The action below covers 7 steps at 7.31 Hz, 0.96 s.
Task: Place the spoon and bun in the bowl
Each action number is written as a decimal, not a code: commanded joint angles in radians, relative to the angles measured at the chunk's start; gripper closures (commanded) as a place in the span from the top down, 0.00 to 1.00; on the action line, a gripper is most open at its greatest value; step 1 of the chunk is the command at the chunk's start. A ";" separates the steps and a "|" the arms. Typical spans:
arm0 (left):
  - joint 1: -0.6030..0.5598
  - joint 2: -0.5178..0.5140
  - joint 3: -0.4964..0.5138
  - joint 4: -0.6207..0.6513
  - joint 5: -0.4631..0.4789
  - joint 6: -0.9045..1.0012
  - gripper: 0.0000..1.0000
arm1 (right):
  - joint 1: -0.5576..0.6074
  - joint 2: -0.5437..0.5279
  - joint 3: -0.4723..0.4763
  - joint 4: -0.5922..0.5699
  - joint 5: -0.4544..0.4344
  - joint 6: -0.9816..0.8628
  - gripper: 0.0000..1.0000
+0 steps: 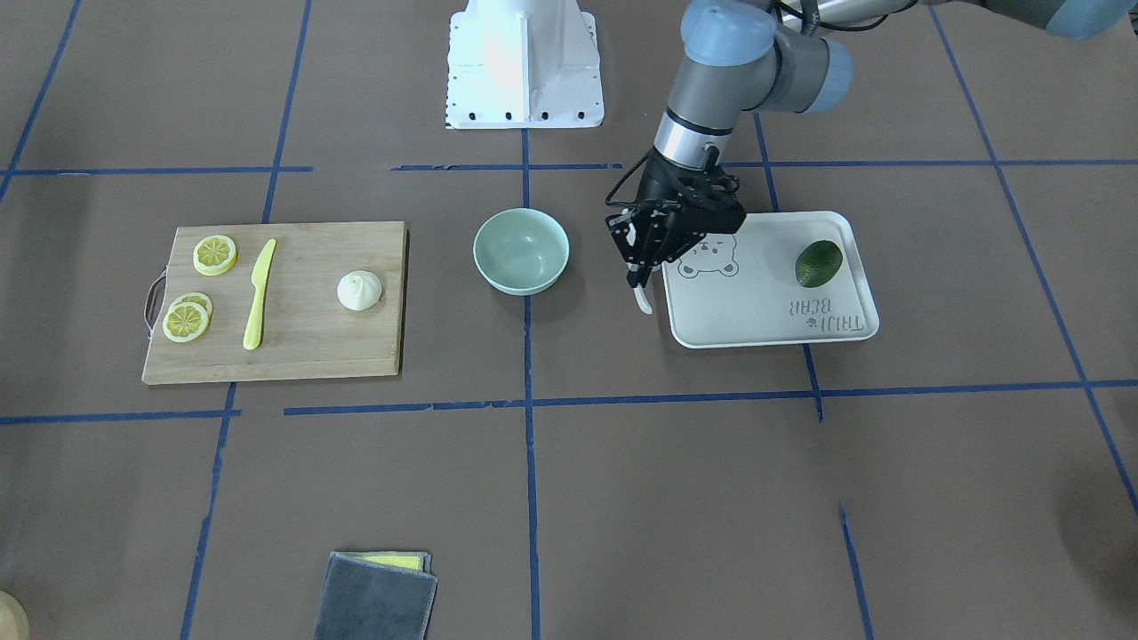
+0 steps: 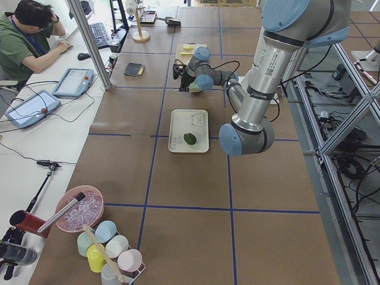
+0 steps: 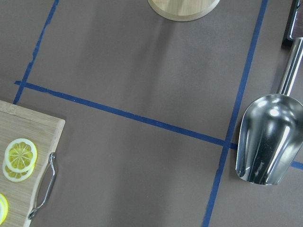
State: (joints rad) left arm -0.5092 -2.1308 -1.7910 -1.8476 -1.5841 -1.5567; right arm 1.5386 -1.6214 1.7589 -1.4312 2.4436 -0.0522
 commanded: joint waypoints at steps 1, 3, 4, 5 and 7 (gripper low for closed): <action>0.082 -0.134 0.095 0.070 0.121 -0.280 0.00 | 0.000 -0.002 -0.001 -0.001 0.000 0.000 1.00; 0.135 -0.161 0.137 0.070 0.167 -0.335 0.00 | 0.000 -0.002 -0.002 -0.002 0.000 0.002 1.00; 0.136 -0.166 0.137 0.070 0.168 -0.323 0.06 | 0.000 -0.002 -0.001 0.000 0.002 0.002 1.00; 0.136 -0.161 0.133 0.071 0.168 -0.277 0.37 | 0.000 -0.002 -0.001 -0.001 0.002 0.002 1.00; 0.135 -0.144 0.119 0.077 0.164 -0.142 1.00 | 0.000 -0.002 0.004 0.000 0.002 0.002 1.00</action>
State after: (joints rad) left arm -0.3730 -2.2833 -1.6631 -1.7744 -1.4173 -1.7767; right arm 1.5386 -1.6229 1.7593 -1.4316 2.4451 -0.0506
